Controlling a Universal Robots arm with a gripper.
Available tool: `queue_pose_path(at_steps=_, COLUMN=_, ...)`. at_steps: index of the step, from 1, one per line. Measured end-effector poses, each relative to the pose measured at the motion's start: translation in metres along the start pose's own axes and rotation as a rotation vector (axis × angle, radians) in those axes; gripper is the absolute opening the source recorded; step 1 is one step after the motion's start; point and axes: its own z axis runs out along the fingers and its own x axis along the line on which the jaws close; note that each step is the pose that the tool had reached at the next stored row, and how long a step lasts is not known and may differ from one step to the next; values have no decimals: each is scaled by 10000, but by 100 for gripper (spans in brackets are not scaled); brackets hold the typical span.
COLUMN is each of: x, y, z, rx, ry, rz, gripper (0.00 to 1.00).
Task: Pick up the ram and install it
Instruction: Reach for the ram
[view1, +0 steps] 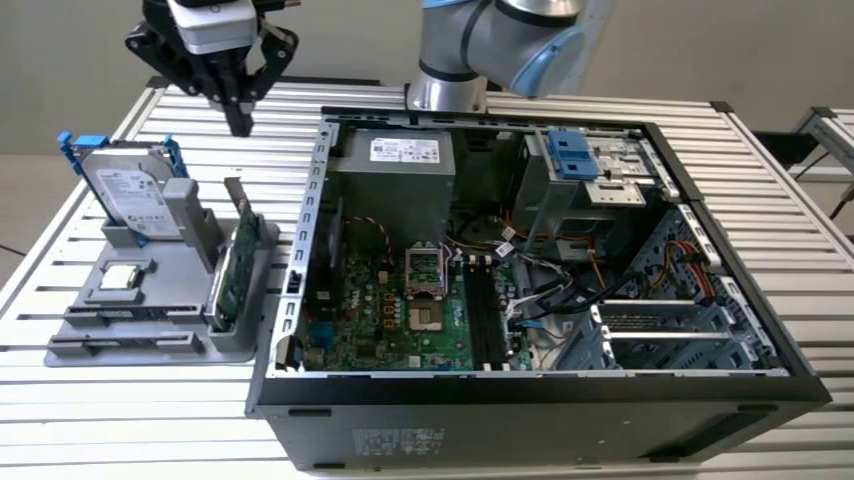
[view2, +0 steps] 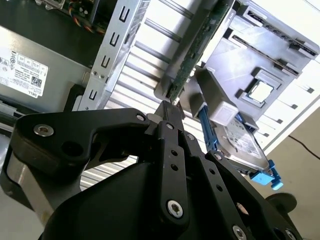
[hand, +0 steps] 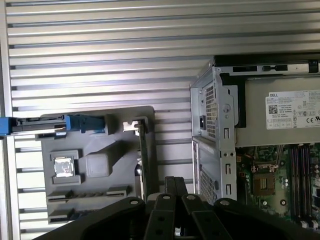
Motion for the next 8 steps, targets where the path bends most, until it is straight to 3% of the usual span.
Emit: queue_pose_path(at_steps=8, x=87, y=-6, z=-2, rx=0, ry=0, rz=0, gripper=0)
